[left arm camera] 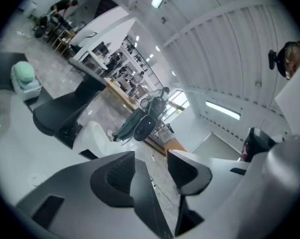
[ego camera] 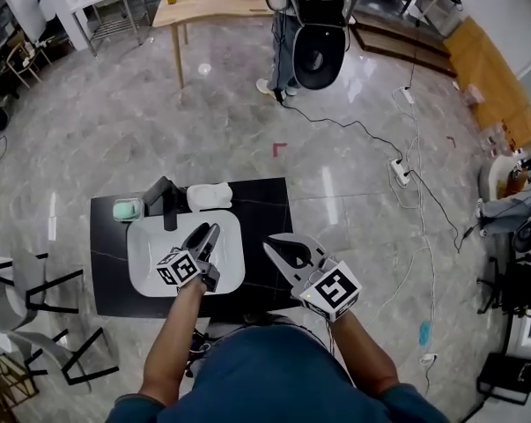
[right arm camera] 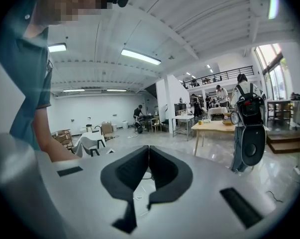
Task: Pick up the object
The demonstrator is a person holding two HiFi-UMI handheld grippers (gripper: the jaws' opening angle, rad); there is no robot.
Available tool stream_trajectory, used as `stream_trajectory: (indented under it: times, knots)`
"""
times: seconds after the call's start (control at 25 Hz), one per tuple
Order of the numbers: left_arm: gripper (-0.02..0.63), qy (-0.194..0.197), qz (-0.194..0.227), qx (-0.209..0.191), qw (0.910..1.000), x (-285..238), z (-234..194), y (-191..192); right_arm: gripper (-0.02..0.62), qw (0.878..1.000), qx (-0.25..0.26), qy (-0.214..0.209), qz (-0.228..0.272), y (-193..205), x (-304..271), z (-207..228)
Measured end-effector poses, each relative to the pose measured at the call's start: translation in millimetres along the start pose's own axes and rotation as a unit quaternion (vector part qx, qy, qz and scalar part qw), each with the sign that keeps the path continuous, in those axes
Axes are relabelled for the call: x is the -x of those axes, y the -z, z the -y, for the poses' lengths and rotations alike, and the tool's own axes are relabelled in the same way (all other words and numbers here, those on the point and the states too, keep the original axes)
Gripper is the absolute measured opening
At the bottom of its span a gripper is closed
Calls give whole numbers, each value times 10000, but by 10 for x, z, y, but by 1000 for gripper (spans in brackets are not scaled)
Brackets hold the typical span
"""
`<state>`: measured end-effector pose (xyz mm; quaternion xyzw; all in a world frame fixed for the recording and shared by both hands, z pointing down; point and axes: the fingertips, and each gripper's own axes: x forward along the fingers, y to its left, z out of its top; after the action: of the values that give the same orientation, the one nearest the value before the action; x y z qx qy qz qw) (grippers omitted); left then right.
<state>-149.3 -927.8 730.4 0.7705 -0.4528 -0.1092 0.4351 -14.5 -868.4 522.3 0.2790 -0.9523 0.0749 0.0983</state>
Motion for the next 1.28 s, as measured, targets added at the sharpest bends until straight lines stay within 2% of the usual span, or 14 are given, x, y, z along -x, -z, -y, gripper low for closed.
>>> stream_trajectory:
  times: [0.12, 0.24, 0.64, 1.28]
  knots:
    - [232, -164, 290, 799, 9962, -216, -382, 40, 14, 9998, -30, 96, -183, 84, -66, 93]
    - [249, -241, 520, 1253, 9905, -377, -655, 125, 14, 9990, -57, 173, -398, 163, -94, 162]
    - [249, -220, 929, 1608, 9824, -650, -1137, 154, 14, 9964, -191, 370, -745, 353, -200, 202]
    - [249, -837, 1019, 2165, 9673, -793, -1532, 184, 14, 9949, -264, 287, -931, 525, -372, 146]
